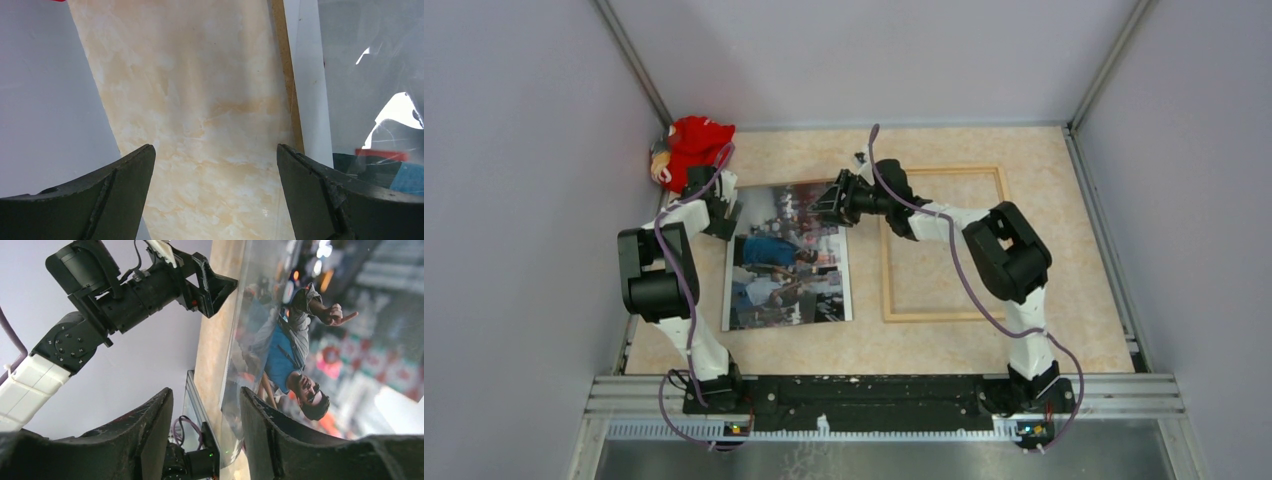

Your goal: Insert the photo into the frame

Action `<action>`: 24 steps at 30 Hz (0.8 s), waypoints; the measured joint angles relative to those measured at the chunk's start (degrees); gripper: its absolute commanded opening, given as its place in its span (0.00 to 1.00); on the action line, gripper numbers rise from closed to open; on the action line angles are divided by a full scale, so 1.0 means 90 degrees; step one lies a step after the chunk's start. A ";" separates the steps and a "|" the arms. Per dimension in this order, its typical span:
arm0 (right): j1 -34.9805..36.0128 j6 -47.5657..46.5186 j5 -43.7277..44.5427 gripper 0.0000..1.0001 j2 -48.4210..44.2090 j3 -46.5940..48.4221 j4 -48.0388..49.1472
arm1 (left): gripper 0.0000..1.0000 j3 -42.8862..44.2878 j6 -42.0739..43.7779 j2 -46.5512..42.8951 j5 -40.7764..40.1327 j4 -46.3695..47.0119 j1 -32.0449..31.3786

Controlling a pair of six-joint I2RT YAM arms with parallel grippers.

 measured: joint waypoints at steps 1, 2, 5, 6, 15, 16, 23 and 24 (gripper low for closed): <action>0.0000 -0.0019 0.0005 0.47 0.0000 0.0000 -0.0022 | 0.98 0.0000 0.0005 0.0000 0.0000 0.0000 0.0000; 0.0000 -0.0044 0.0010 0.46 0.0000 0.0000 -0.0061 | 0.98 0.0000 0.0012 0.0000 0.0002 0.0002 0.0000; 0.0007 -0.0131 0.0087 0.44 0.0000 0.0007 -0.0323 | 0.98 0.0024 0.0012 0.0000 0.0017 -0.0036 0.0002; 0.0012 -0.0168 0.0129 0.43 0.0000 0.0007 -0.0430 | 0.98 0.0041 0.0012 0.0000 0.0046 -0.0087 0.0010; 0.0029 -0.0274 0.0374 0.29 0.0238 0.0194 -0.0908 | 0.98 0.0250 -0.0061 0.0002 0.0563 -0.0835 0.0304; 0.0032 -0.0333 0.0423 0.28 0.0243 0.0233 -0.1025 | 0.98 0.0255 -0.0061 0.0002 0.0600 -0.0860 0.0318; 0.0002 -0.0850 0.0631 0.00 0.0233 0.0595 -0.1622 | 0.99 0.0396 -0.0058 0.0002 0.0848 -0.1275 0.0425; -0.0032 -0.0884 0.0622 0.00 0.0219 0.0597 -0.1642 | 0.98 0.0444 -0.0058 0.0002 0.0872 -0.1360 0.0442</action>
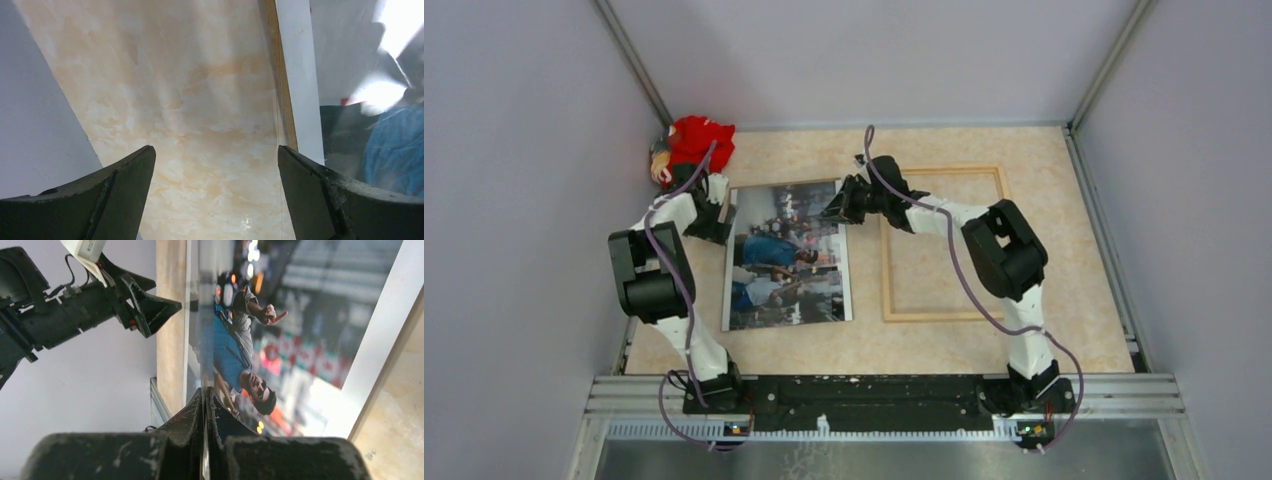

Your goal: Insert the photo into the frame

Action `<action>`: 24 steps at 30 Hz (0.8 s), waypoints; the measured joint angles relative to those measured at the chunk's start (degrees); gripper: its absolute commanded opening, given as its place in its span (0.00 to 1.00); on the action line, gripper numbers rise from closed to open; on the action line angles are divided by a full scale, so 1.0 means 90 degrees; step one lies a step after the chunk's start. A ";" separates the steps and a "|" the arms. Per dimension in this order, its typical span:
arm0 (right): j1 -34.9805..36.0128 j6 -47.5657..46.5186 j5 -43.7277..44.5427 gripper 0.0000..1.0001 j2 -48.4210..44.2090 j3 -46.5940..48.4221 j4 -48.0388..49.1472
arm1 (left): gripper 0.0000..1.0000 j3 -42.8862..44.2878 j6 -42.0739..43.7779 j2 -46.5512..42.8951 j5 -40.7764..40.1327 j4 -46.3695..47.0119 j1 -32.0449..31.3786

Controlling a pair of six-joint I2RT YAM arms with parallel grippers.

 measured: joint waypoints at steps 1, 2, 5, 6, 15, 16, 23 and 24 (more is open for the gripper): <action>-0.0022 -0.0010 -0.0019 0.00 -0.0024 0.0000 -0.0049 | 0.99 0.0070 0.0000 0.0000 0.0044 -0.0087 0.0029; -0.0063 -0.0024 -0.0107 0.00 -0.0058 -0.0002 -0.0102 | 0.98 0.0146 0.0002 -0.0002 0.0085 -0.0155 0.0051; -0.0328 -0.0056 -0.0486 0.00 -0.0214 -0.0002 -0.0236 | 0.98 0.0427 0.0029 -0.0029 0.0134 -0.0347 0.0095; -0.0495 -0.0104 -0.0668 0.00 -0.0318 -0.0002 -0.0367 | 0.98 0.0537 0.0049 -0.0063 0.0136 -0.0406 0.0095; -0.2239 -0.1705 -0.1110 0.00 -0.2069 -0.0279 -0.2722 | 0.98 0.1030 0.0087 -0.0357 0.0301 -0.0673 -0.0556; -0.2438 -0.1950 -0.1022 0.00 -0.2324 -0.0328 -0.3031 | 0.98 0.1047 0.0068 -0.0347 0.0323 -0.0690 -0.0736; -0.3453 -0.3441 0.0306 0.00 -0.3167 -0.0442 -0.4945 | 0.98 0.1834 -0.0197 0.0282 0.0466 -0.0959 -0.2356; -0.3453 -0.3589 0.0619 0.00 -0.3162 -0.0425 -0.5185 | 0.98 0.2016 -0.0250 0.0432 0.0481 -0.1003 -0.2572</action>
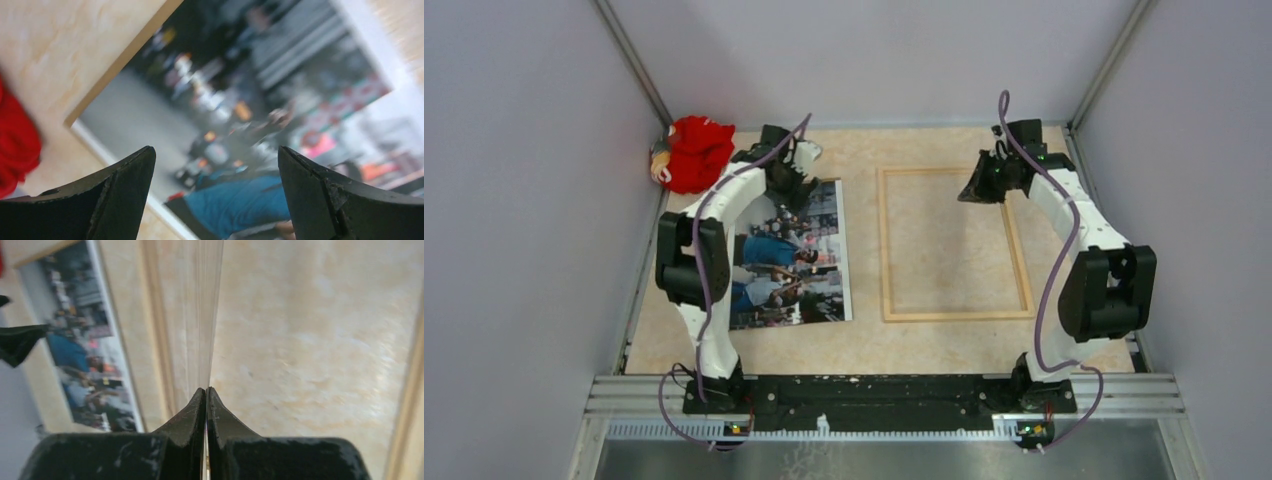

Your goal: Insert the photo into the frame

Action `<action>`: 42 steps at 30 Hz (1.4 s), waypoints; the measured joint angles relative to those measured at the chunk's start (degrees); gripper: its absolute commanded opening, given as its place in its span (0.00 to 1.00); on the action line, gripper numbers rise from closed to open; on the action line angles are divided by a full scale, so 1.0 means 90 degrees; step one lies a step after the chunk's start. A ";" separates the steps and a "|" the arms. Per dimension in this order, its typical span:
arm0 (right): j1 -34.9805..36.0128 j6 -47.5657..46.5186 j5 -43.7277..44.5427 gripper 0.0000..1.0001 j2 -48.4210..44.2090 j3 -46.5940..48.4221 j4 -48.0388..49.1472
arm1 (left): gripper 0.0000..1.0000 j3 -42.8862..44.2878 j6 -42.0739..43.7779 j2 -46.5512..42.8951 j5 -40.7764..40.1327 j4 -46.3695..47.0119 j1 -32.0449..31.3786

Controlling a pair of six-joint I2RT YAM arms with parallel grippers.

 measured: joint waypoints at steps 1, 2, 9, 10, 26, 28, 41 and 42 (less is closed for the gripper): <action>0.0012 -0.0151 0.0318 0.00 0.0005 0.0005 -0.0262 | 0.98 0.0209 -0.0053 0.0177 0.0032 -0.0061 -0.0226; 0.0027 -0.0291 0.0656 0.00 0.0005 0.0015 -0.0532 | 0.98 0.0401 -0.0119 0.0338 0.0066 -0.0107 -0.0430; 0.0044 -0.0746 0.2125 0.00 -0.0177 0.0301 -0.1600 | 0.99 0.1819 -0.0661 0.1450 0.0481 -0.0454 -0.1564; 0.0044 -0.0794 0.2295 0.00 -0.0267 0.0355 -0.1717 | 0.99 0.1989 -0.0741 0.1588 0.0554 -0.0483 -0.1661; -0.0044 -0.1081 0.2997 0.00 -0.0865 0.0882 -0.2412 | 0.94 0.2960 -0.1843 0.2773 0.1297 -0.0580 -0.2339; -0.0044 -0.1078 0.2888 0.00 -0.0879 0.0862 -0.2404 | 0.88 0.2965 -0.1911 0.2829 0.1384 -0.0568 -0.2339; -0.0044 -0.0850 0.1790 0.00 -0.0942 0.0338 -0.2011 | 0.60 0.2982 -0.1848 0.2866 0.1115 -0.0214 -0.2424; -0.0044 -0.0831 0.1690 0.00 -0.0964 0.0284 -0.1945 | 0.60 0.2982 -0.1826 0.2866 0.1054 -0.0192 -0.2433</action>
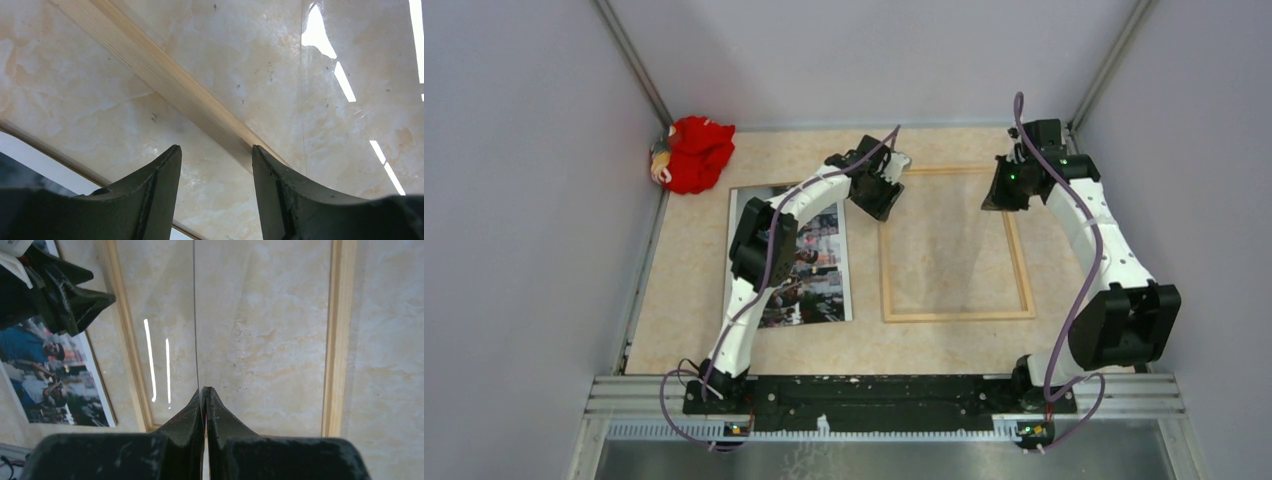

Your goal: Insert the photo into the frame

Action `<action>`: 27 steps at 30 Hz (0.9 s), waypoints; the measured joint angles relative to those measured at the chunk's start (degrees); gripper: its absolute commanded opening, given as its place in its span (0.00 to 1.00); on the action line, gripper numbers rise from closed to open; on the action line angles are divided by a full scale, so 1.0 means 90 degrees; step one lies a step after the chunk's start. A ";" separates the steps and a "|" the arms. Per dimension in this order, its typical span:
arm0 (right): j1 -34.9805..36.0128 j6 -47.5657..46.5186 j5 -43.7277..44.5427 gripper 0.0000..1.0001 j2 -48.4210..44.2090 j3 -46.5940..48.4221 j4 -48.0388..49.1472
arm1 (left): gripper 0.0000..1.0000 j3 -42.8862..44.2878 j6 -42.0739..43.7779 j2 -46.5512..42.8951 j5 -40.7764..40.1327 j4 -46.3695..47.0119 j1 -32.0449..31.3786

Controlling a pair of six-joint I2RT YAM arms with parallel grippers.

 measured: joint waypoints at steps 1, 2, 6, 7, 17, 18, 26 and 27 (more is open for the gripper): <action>0.0000 0.0044 -0.0109 0.00 -0.0032 -0.0056 0.0056 | 0.60 -0.0007 0.0019 -0.0002 -0.0078 0.0049 -0.0010; 0.0000 0.0070 -0.0204 0.00 -0.0056 -0.0119 0.0109 | 0.59 -0.0027 0.0036 -0.0010 -0.0136 0.0112 -0.0012; 0.0000 0.0189 -0.0590 0.00 -0.0168 -0.0384 0.0357 | 0.65 -0.0158 0.0063 -0.0075 -0.0318 0.0355 -0.0005; 0.0002 0.0214 -0.0651 0.00 -0.0189 -0.0430 0.0393 | 0.68 -0.0168 0.0058 -0.0080 -0.0328 0.0379 0.0010; 0.0007 0.0260 -0.0806 0.00 -0.0401 -0.0576 0.0435 | 0.82 -0.0168 -0.0389 -0.0090 0.0255 0.0119 0.0318; 0.0007 0.0260 -0.0804 0.00 -0.0423 -0.0576 0.0420 | 0.81 -0.0168 -0.0459 -0.0083 0.0333 0.0056 0.0340; 0.0007 0.0202 -0.0731 0.00 -0.0697 -0.0525 0.0078 | 0.79 0.0107 -0.0843 0.0177 0.0767 -0.0022 0.0357; 0.0007 0.0197 -0.0714 0.00 -0.0743 -0.0525 0.0044 | 0.79 0.0189 -0.0879 0.0228 0.0784 -0.0024 0.0355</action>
